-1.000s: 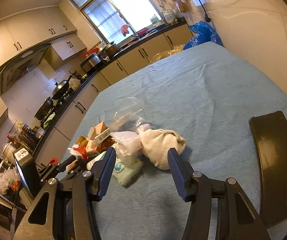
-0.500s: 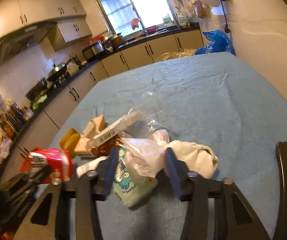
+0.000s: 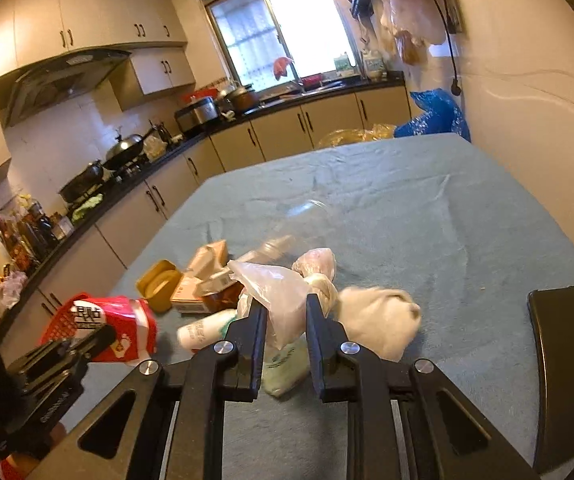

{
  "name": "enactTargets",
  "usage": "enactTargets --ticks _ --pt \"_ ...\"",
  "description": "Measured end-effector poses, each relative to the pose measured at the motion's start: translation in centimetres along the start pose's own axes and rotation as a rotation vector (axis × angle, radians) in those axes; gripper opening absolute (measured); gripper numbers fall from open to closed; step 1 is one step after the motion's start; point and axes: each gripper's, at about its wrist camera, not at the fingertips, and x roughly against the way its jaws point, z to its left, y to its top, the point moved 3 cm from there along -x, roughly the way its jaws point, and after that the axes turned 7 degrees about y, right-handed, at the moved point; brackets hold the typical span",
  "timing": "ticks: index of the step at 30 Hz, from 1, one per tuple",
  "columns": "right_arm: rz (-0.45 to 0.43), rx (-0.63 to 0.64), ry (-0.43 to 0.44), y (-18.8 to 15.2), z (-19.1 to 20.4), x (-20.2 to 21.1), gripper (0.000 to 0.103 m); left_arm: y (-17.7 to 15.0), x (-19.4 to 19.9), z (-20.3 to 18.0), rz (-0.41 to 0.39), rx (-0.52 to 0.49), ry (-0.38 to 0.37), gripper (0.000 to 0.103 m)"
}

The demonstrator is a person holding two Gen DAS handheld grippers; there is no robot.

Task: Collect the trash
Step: 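Lift the paper strip with the left tool while the right tool lifts the plastic bag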

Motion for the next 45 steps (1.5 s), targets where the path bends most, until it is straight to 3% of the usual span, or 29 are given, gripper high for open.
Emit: enactTargets --ticks 17,45 --pt "-0.002 0.088 0.072 -1.2 4.4 1.5 0.020 -0.2 2.9 0.5 -0.044 0.014 0.008 0.015" --pt "0.025 0.092 0.098 -1.4 4.7 1.1 0.020 0.0 3.1 -0.1 -0.043 -0.002 0.010 0.015"
